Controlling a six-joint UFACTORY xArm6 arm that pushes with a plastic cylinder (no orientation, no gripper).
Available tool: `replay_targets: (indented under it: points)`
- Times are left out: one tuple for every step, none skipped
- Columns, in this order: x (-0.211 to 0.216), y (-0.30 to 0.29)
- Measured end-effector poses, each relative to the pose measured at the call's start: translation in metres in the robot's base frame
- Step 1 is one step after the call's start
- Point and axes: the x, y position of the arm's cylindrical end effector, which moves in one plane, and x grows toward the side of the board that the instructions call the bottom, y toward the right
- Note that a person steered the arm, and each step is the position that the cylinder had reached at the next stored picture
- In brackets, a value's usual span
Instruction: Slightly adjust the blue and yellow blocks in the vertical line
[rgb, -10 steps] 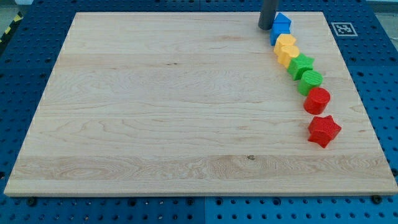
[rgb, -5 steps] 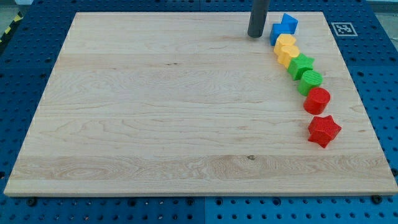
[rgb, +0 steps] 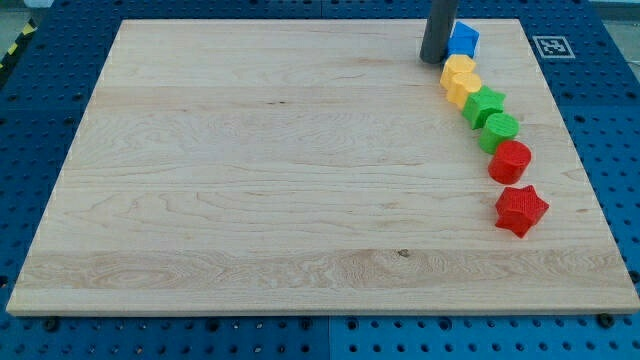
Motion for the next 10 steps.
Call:
replay_targets:
  points:
    - [0.000, 0.002]
    - [0.001, -0.028]
    - [0.021, -0.039]
    - [0.043, -0.039]
    - [0.044, -0.039]
    - [0.044, -0.029]
    - [0.047, -0.009]
    - [0.051, 0.010]
    - [0.055, 0.020]
    - [0.060, 0.009]
